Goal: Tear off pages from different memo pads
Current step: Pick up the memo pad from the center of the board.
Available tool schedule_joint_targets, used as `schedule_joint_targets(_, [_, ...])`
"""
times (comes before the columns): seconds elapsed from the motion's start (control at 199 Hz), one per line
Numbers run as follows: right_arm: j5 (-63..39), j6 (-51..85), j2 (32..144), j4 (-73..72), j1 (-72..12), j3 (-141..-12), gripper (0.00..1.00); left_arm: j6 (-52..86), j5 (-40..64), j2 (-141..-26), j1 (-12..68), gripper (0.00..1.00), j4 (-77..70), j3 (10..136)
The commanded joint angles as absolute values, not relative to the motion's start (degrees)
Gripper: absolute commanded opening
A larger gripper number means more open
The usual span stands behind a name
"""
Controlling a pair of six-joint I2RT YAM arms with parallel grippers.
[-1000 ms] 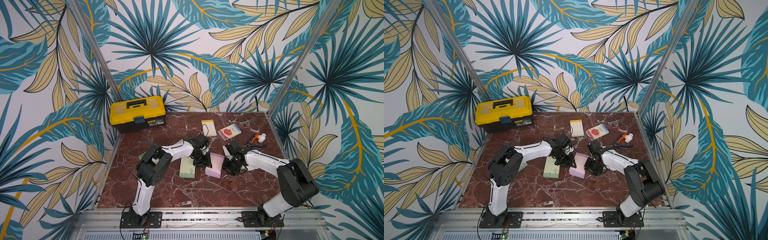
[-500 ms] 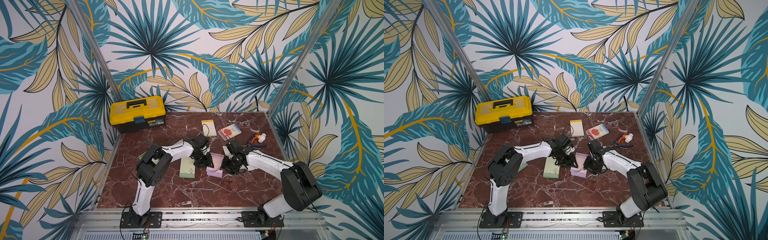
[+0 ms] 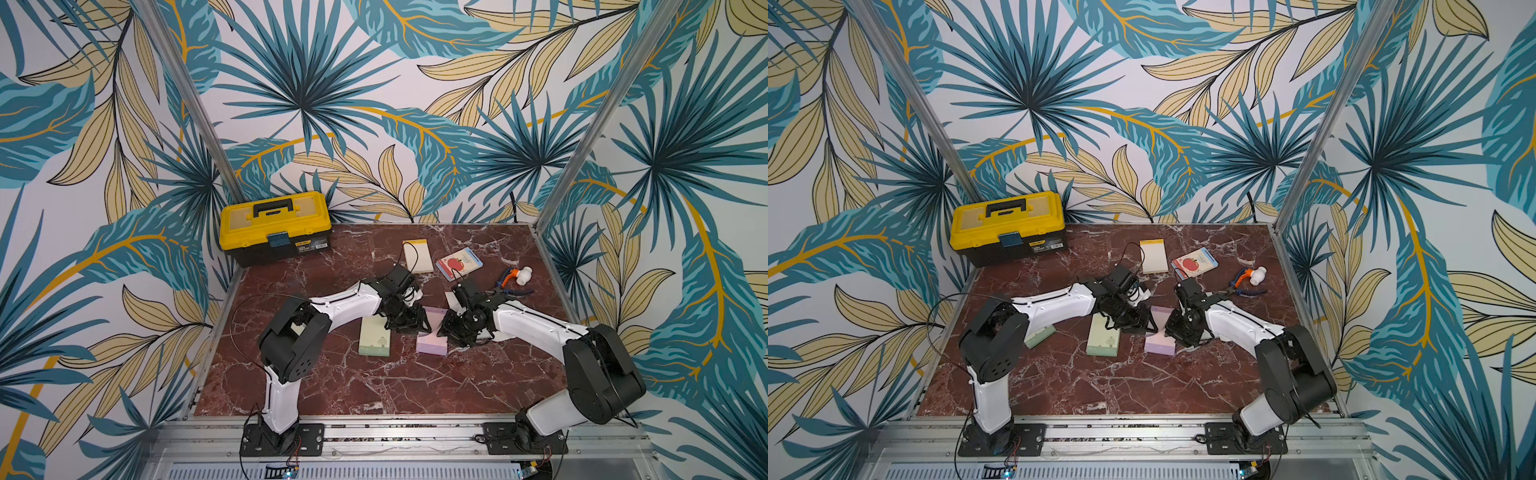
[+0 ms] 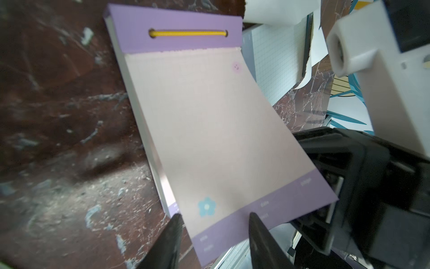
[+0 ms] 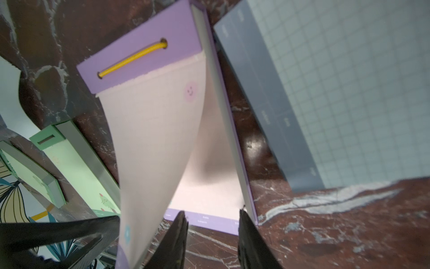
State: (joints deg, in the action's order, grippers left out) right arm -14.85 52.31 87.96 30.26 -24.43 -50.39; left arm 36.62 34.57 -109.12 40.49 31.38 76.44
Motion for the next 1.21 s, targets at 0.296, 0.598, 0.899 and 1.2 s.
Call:
schedule_joint_targets(0.296, [-17.55, 55.39, 85.39, 24.15, -24.70, -49.27, 0.43, 24.91, 32.15, -103.37, 38.98, 0.57, 41.00, 80.70])
schedule_joint_targets(0.598, [-18.26, 55.44, 85.96, 24.61, -24.65, -49.41, 0.43, 15.88, 26.25, -105.21, 39.47, 0.53, 48.70, 88.22])
schedule_joint_targets(0.899, [-19.65, 56.31, 86.50, 22.31, -24.61, -48.70, 0.43, 4.50, 21.24, -110.14, 42.11, 0.56, 57.16, 97.33])
schedule_joint_targets(1.2, [-20.30, 56.58, 85.96, 21.54, -24.60, -48.02, 0.43, -0.07, 16.22, -116.69, 44.30, 0.51, 63.02, 102.61])
